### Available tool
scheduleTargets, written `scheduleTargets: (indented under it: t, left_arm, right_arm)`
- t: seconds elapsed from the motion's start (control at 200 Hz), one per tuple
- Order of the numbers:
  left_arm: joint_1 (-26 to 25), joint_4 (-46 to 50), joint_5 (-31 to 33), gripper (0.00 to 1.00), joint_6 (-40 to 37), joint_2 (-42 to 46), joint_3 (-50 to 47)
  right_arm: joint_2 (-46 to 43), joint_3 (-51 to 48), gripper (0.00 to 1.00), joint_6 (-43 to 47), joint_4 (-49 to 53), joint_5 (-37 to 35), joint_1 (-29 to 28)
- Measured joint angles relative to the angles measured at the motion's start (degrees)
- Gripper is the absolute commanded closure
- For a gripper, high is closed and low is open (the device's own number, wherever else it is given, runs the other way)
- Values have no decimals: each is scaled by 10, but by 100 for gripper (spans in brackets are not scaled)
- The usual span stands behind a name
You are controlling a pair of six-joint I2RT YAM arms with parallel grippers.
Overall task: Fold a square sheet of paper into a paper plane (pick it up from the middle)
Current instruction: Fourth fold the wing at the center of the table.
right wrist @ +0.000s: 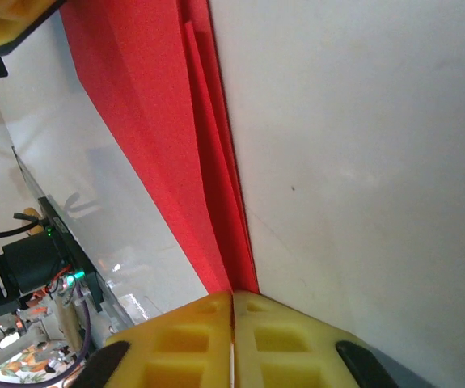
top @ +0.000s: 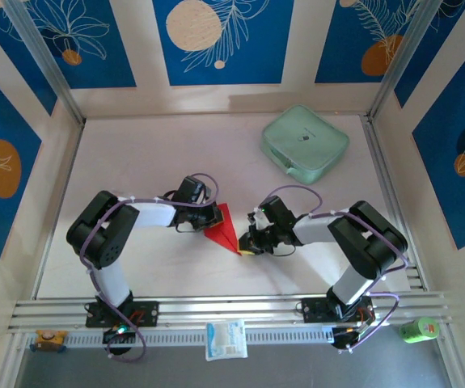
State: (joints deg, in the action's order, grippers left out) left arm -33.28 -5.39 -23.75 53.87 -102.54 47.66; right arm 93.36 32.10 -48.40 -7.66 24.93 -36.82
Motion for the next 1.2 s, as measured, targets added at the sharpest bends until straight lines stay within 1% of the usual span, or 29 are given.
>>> scheduleTargets:
  t: [0.065,0.185,0.245,0.31,0.425,0.52,0.595,0.73,0.865,0.92,0.99,1.05,1.11,1.2]
  left_arm:
    - [0,0,0,94,0,0,0]
    - [0,0,0,94,-2,0,0]
    - [0,0,0,94,-2,0,0]
    - [0,0,0,94,-2,0,0]
    - [0,0,0,94,-2,0,0]
    - [0,0,0,94,-2,0,0]
    - [0,0,0,94,-2,0,0]
    - [0,0,-1,94,-2,0,0]
    - [0,0,-1,94,-3,0,0]
    - [0,0,0,94,-3,0,0]
    - [0,0,-1,94,-3,0,0]
    - [0,0,-1,94,-4,0,0]
    - [0,0,-1,94,-3,0,0]
    - [0,0,-1,94,-3,0,0]
  right_arm:
    - [-9,-1,84,0,11,-4,-3]
    - [-24,-7,84,2,33,-10,-4]
    - [-24,-7,86,3,35,-12,-4]
    - [-24,-7,90,4,38,-17,-6]
    - [-20,-2,95,4,45,-23,-7]
    - [-20,0,95,4,51,-24,-9]
    - [-21,0,95,4,53,-27,-10]
    - [-26,0,86,3,56,-34,-14]
    - [-57,0,85,4,97,-43,-17]
    - [-75,2,87,4,114,-46,-16]
    - [-96,13,93,5,132,-48,-14]
    - [-102,31,95,8,134,-46,-13]
    - [-98,53,97,13,132,-40,-13]
    - [-69,96,98,16,124,-30,-17]
